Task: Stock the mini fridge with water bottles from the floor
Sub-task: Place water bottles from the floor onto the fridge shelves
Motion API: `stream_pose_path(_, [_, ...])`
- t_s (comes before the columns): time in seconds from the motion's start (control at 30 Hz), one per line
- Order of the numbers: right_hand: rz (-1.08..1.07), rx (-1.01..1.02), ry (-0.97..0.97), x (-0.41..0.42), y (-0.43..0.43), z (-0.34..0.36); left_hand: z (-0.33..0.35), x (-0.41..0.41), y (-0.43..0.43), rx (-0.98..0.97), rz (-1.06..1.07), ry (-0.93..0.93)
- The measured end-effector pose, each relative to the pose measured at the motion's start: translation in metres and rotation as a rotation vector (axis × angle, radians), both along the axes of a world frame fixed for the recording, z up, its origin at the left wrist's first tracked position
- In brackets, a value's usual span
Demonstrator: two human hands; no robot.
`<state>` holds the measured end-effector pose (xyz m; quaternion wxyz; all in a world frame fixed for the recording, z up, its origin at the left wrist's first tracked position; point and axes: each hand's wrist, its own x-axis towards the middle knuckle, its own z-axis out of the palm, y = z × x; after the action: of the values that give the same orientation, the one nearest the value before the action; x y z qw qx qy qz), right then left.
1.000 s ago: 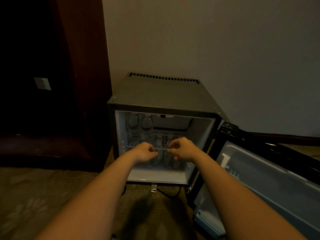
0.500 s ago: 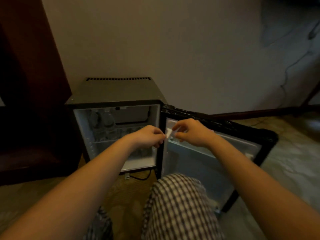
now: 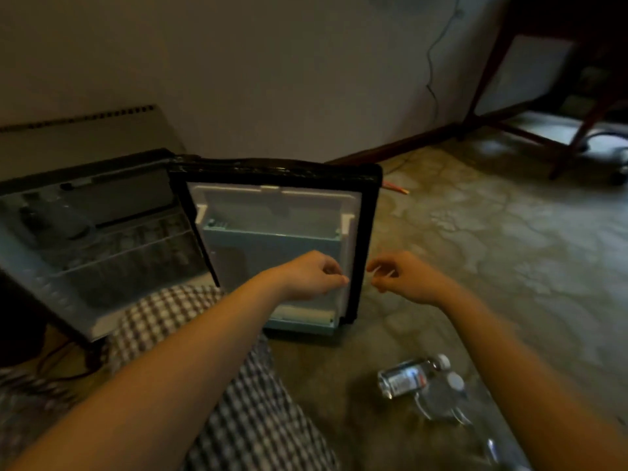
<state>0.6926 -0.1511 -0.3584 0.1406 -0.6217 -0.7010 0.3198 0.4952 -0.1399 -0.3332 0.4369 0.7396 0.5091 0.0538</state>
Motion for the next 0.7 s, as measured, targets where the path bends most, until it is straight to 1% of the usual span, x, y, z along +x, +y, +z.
stream_pose_path(0.1, [-0.084, -0.124, 0.011, 0.039, -0.017, -0.048, -0.027, 0.034, -0.008, -0.111, -0.033, -0.019])
stream_pose_path(0.17, [-0.135, -0.216, 0.042, 0.055, -0.028, -0.082, -0.05, 0.053, -0.011, -0.15, -0.035, -0.016])
stream_pose_path(0.23, [-0.213, -0.298, 0.049, 0.065, -0.035, -0.119, -0.072, 0.071, -0.014, -0.186, -0.017, -0.013])
stream_pose_path(0.37, [-0.429, -0.4, 0.014, 0.063, -0.04, -0.18, -0.113, 0.093, -0.024, -0.293, 0.02, 0.022])
stream_pose_path(0.47, [-0.581, -0.487, 0.049, 0.052, -0.043, -0.209, -0.14, 0.099, -0.03, -0.356, 0.109, 0.019])
stream_pose_path(0.63, [-0.833, -0.465, 0.145, 0.033, -0.044, -0.253, -0.174, 0.098, -0.036, -0.491, 0.352, -0.011])
stream_pose_path(0.7, [-0.957, -0.441, 0.215, 0.027, -0.04, -0.267, -0.185, 0.092, -0.037, -0.546, 0.437, -0.015])
